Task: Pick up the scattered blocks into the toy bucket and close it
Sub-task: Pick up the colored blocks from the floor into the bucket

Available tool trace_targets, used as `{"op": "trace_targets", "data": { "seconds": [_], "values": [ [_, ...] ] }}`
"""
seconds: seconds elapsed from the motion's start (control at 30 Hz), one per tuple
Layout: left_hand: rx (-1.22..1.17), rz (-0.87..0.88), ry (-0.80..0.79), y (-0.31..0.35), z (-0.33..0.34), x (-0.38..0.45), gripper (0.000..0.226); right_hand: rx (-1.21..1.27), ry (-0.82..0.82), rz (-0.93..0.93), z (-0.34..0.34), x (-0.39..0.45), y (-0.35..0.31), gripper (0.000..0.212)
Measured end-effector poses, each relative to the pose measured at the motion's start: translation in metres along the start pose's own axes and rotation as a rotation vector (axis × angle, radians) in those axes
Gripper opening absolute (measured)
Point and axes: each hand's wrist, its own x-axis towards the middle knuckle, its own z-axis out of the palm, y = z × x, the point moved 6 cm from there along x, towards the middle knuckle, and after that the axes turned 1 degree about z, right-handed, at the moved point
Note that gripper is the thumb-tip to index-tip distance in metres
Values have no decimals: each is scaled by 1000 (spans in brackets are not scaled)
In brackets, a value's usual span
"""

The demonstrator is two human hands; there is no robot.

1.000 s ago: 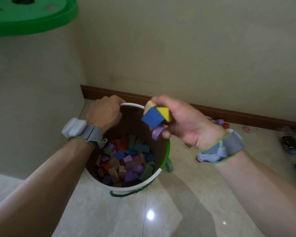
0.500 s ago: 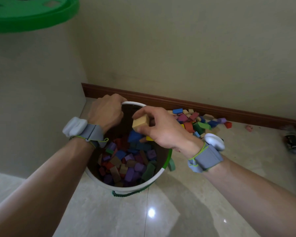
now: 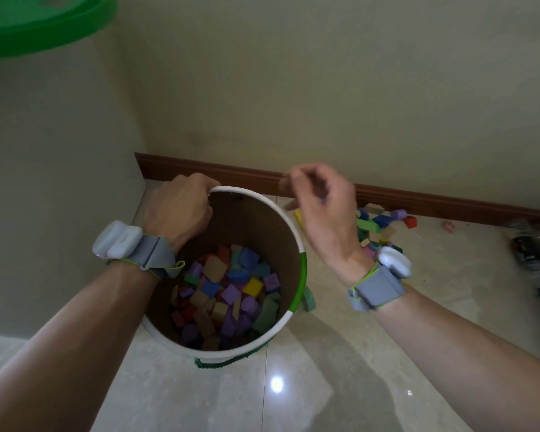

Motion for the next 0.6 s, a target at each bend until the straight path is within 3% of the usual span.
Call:
{"op": "trace_targets", "data": {
  "seconds": [0.07,0.1,0.17,0.27,0.33,0.43,0.6],
  "values": [
    [2,2,-9,-1,3,2,41,-141,174,-18,-23,8,28,13],
    [6,0,-15,-3,3,2,41,-256,178,-6,-29,9,46,13],
    [14,-5,-26,-5,4,5,42,-552,61,33,-34,2,94,27],
    [10,-8,-35,-7,5,8,43,-941,-222,122,-32,-38,170,71],
    [4,-10,-37,-7,6,11,43,-1139,-369,136,-30,-69,214,86],
    [21,-12,-24,-7,7,17,43,-1258,-506,60,-25,-91,256,85],
    [44,8,15,-3,4,22,44,-1267,-428,-18,-20,-47,259,85]
  ]
}}
